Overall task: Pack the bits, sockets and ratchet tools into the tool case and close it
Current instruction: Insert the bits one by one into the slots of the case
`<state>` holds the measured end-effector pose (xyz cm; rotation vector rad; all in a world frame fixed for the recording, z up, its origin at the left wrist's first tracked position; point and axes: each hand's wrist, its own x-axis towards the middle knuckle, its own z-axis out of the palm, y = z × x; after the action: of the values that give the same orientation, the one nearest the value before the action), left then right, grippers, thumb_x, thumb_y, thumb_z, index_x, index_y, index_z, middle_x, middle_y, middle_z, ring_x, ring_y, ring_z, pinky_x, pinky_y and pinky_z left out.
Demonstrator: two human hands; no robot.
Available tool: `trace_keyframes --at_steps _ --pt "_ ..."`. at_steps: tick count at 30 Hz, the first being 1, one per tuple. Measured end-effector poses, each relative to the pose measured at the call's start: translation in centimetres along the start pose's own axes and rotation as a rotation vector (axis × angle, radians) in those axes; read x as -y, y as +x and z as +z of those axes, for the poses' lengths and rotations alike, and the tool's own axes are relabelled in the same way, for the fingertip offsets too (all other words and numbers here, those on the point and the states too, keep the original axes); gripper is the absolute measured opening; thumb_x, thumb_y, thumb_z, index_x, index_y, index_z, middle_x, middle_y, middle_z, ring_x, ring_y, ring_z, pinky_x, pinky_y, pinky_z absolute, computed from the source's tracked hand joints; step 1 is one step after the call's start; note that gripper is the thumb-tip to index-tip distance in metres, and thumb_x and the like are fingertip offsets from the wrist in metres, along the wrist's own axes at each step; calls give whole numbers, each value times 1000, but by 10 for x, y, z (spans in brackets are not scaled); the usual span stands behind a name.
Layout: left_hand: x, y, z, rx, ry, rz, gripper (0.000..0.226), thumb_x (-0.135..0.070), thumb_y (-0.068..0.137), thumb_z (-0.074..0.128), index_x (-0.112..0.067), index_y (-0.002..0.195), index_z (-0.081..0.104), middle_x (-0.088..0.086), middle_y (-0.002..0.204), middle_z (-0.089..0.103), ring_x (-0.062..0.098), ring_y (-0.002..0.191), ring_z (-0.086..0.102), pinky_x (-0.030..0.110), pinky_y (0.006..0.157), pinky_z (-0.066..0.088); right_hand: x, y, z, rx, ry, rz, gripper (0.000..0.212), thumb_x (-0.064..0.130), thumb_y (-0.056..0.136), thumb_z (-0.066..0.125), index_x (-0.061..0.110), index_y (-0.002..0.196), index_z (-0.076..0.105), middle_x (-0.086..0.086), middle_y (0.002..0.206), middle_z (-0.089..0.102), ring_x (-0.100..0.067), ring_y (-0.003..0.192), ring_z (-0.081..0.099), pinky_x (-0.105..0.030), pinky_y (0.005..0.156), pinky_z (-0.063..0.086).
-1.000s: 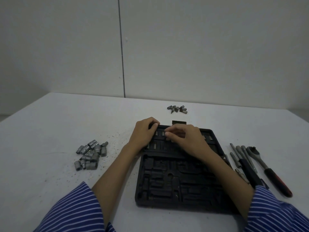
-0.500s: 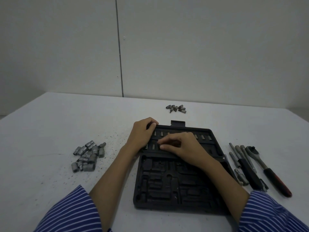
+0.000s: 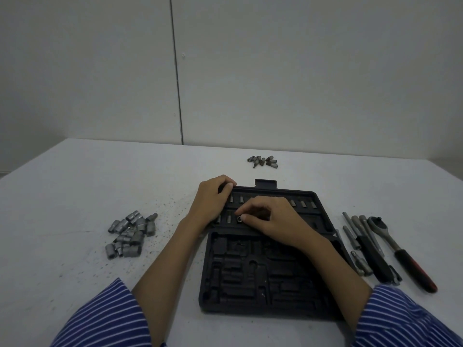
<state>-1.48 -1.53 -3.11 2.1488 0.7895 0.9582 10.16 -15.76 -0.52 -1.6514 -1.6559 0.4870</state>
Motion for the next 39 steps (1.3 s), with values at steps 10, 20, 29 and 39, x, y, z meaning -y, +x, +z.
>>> trace_keyframes --at_steps 10,20,29,39 --pt "-1 -1 0 -1 3 3 18 -13 94 49 -12 94 68 -6 85 64 0 75 54 1 64 36 0 2 -1 8 21 43 45 -14 80 45 15 95 75 6 98 69 -1 93 62 -13 84 47" --pt "-1 -1 -1 7 13 12 17 -13 94 50 -12 95 67 -5 86 65 7 79 56 4 66 38 2 1 -1 17 -260 12 60 -13 71 38 27 95 76 19 99 67 -9 103 56 -39 89 48" --pt "-2 -2 -1 -2 22 17 18 -13 94 49 -11 95 67 -4 88 65 7 81 57 2 66 38 5 -6 -1 -56 -220 51 65 -13 68 38 31 98 75 13 106 71 -8 102 58 -33 91 49" --pt "-2 -1 -1 0 12 8 18 -13 94 49 -12 96 67 -4 91 66 8 85 58 2 67 38 7 -5 -2 -116 -144 30 61 -18 69 36 18 99 75 2 101 72 8 91 54 -1 83 40"
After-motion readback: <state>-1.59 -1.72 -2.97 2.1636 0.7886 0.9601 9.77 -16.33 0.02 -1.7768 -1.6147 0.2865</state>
